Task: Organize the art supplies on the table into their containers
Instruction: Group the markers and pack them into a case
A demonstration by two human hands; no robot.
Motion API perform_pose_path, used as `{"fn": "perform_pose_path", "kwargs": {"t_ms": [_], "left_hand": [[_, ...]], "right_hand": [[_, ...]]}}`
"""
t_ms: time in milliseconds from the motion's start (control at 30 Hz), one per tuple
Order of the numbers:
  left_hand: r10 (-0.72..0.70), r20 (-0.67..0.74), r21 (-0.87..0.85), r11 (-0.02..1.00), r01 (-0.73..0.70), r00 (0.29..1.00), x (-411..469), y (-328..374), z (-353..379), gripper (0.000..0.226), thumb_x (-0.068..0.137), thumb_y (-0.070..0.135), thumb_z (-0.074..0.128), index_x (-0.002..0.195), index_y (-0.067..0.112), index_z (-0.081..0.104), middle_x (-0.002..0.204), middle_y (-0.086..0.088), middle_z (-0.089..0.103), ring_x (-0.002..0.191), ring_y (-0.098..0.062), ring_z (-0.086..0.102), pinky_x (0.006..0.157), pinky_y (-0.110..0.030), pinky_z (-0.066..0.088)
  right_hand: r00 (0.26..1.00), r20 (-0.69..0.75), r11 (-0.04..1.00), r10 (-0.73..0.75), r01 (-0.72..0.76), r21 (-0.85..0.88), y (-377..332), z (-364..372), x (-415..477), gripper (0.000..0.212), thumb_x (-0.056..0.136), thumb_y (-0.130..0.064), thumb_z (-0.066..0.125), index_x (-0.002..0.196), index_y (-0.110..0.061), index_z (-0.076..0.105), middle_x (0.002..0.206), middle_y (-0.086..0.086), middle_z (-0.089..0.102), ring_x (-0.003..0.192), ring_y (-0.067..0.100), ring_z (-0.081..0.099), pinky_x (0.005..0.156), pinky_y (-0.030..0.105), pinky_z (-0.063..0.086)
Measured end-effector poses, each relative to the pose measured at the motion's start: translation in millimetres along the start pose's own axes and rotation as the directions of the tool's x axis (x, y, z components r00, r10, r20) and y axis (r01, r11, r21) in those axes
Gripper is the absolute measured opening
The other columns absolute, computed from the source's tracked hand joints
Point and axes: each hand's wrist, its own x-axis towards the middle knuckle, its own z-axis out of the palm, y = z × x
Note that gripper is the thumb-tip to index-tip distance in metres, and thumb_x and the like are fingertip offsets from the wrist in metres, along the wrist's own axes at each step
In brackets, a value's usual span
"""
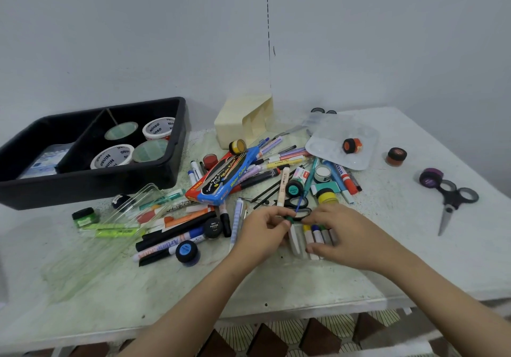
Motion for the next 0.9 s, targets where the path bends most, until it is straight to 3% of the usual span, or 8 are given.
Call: {"fn": "perform_pose_path", "kwargs": {"t_ms": [200, 333, 600, 700, 900], "left_hand": [[0.0, -0.002, 0.01, 1.0, 0.0, 1.0, 1.4, -1.3, 0.0, 0.029, 0.09, 0.004, 0.055, 0.087, 0.03, 0.067, 0.075, -0.012, 0.062, 0.071, -0.024, 0.062, 0.077, -0.046, 0.056], [0.003, -0.02, 0.042, 0.999, -0.002, 1.0, 0.8, -1.2, 0.8, 0.026, 0.09, 0.007, 0.056, 0.087, 0.031, 0.066, 0.072, -0.006, 0.063, 0.074, -0.026, 0.065, 0.077, -0.045, 0.056], [0.006, -0.032, 0.079, 0.997, -0.004, 0.999, 2.4, -0.3, 1.7, 0.026, 0.089, 0.009, 0.058, 0.085, 0.034, 0.066, 0.078, -0.013, 0.065, 0.069, -0.023, 0.06, 0.074, -0.046, 0.054], [0.028, -0.017, 0.111, 0.993, -0.026, 0.999, 3.3, 0.4, 1.4, 0.02, 0.088, 0.01, 0.06, 0.089, 0.029, 0.067, 0.07, -0.005, 0.061, 0.066, -0.018, 0.058, 0.068, -0.039, 0.054], [0.103, -0.043, 0.192, 0.977, -0.093, 0.994, 1.7, -1.5, 2.7, 0.016, 0.084, 0.015, 0.067, 0.098, 0.022, 0.07, 0.068, 0.005, 0.063, 0.056, 0.002, 0.054, 0.057, -0.012, 0.044]], "right_hand": [[0.997, -0.05, 0.995, -0.055, 0.051, -0.088, 1.4, 4.1, -4.6, 0.051, 0.083, -0.055, 0.058, 0.126, -0.029, 0.058, 0.117, -0.011, 0.057, 0.107, 0.007, 0.048, 0.088, 0.027, 0.042], [0.997, -0.042, 0.996, -0.071, 0.069, -0.049, 7.4, 5.2, -6.4, 0.051, 0.08, -0.059, 0.057, 0.121, -0.03, 0.064, 0.116, -0.009, 0.059, 0.104, 0.007, 0.05, 0.085, 0.028, 0.044], [0.997, -0.041, 0.996, -0.065, 0.063, -0.058, 8.3, 7.0, -5.8, 0.049, 0.079, -0.061, 0.055, 0.114, -0.029, 0.068, 0.115, -0.007, 0.061, 0.102, 0.01, 0.053, 0.082, 0.031, 0.046], [0.996, -0.075, 0.998, -0.054, 0.052, -0.033, 8.7, 10.8, -6.6, 0.058, 0.074, -0.067, 0.044, 0.105, -0.028, 0.073, 0.11, -0.005, 0.065, 0.098, 0.013, 0.058, 0.076, 0.032, 0.048], [0.99, -0.138, 0.999, -0.037, 0.039, 0.009, 10.2, 16.3, -8.9, 0.049, 0.074, -0.064, 0.05, 0.095, -0.028, 0.076, 0.104, -0.005, 0.067, 0.092, 0.014, 0.061, 0.072, 0.03, 0.048]]}}
